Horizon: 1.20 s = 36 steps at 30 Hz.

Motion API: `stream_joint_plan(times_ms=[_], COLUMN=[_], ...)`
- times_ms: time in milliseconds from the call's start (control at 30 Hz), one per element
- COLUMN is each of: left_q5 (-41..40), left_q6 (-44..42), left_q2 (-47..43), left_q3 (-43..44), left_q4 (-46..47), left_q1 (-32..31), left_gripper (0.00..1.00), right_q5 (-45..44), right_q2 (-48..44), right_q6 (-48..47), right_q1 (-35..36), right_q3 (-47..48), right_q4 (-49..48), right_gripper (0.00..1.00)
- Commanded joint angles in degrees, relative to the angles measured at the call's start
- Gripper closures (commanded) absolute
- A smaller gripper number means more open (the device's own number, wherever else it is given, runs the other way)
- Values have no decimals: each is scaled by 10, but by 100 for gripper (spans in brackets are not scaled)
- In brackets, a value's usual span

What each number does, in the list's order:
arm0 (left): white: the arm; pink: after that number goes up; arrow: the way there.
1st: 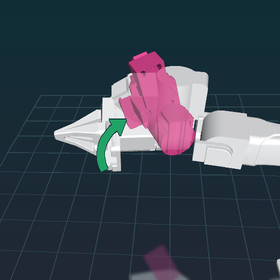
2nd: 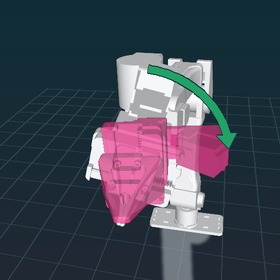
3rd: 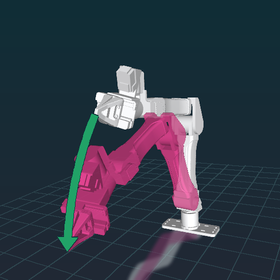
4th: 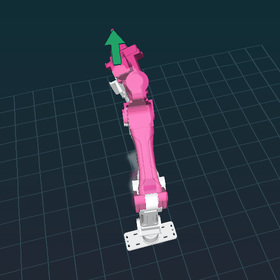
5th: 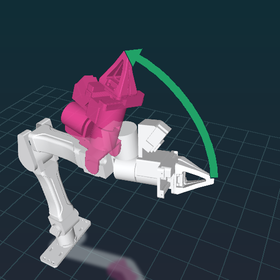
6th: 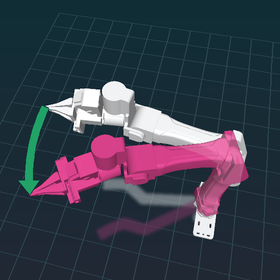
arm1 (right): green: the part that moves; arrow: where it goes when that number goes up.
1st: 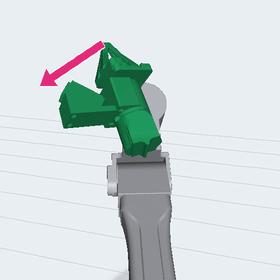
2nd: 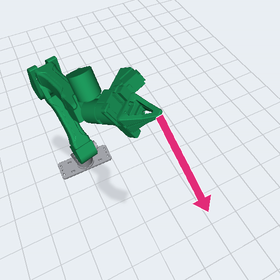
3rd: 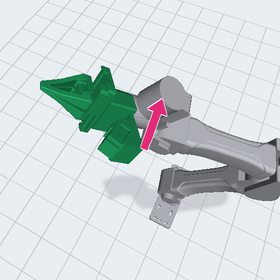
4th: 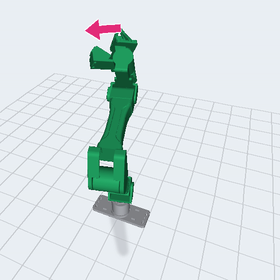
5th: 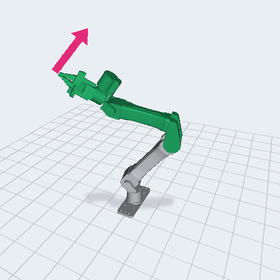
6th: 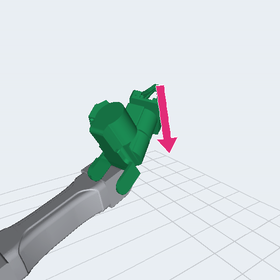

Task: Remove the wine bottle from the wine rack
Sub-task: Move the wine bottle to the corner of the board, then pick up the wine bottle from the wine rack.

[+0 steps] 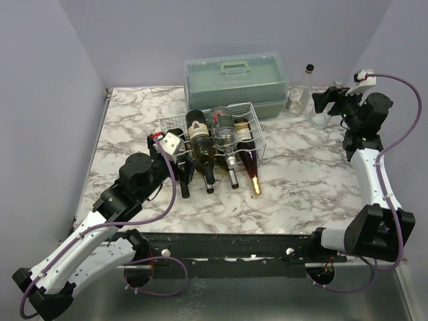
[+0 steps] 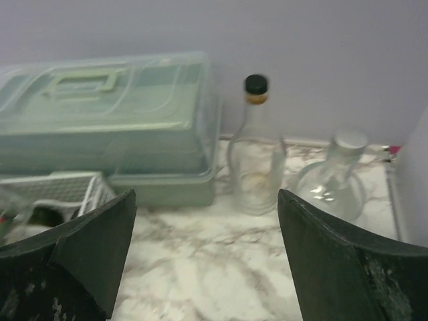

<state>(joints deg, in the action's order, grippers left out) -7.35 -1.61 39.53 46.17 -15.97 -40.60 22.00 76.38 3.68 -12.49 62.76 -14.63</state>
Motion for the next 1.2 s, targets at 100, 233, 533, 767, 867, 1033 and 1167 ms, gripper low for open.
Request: stream_joint_plan(times_ms=[100,233,533,767,867,1033,1167], left_q5=[29,61,162,161,103,-105,-214], left_q6=[13,57,214,390,444,530,611], left_q2=[-2,7,33,84,114,210,298], left_q3=[8,16,68,69,85,195,292], left_q4=[11,19,26,34,17,-139,-275], left_q1=[2,2,2,-14,-49,-127,-157], left_gripper=[1,1,1,1,1,1,1], right_q5=[243,312,362,347,335,320,314], right_q2=[-80,-125,-190,-204,-207,-216,-223], right_q6=[29,25,-6,-11,-11,-11,-11], right_q1=[-5,-4,-5,-5,-5,-4,-4], right_q3=[-62,-112,-196,-205,-205,-204,-204], right_q4=[131,145,177,179,183,186,187], right_gripper=[11,11,10,9,9,8,8])
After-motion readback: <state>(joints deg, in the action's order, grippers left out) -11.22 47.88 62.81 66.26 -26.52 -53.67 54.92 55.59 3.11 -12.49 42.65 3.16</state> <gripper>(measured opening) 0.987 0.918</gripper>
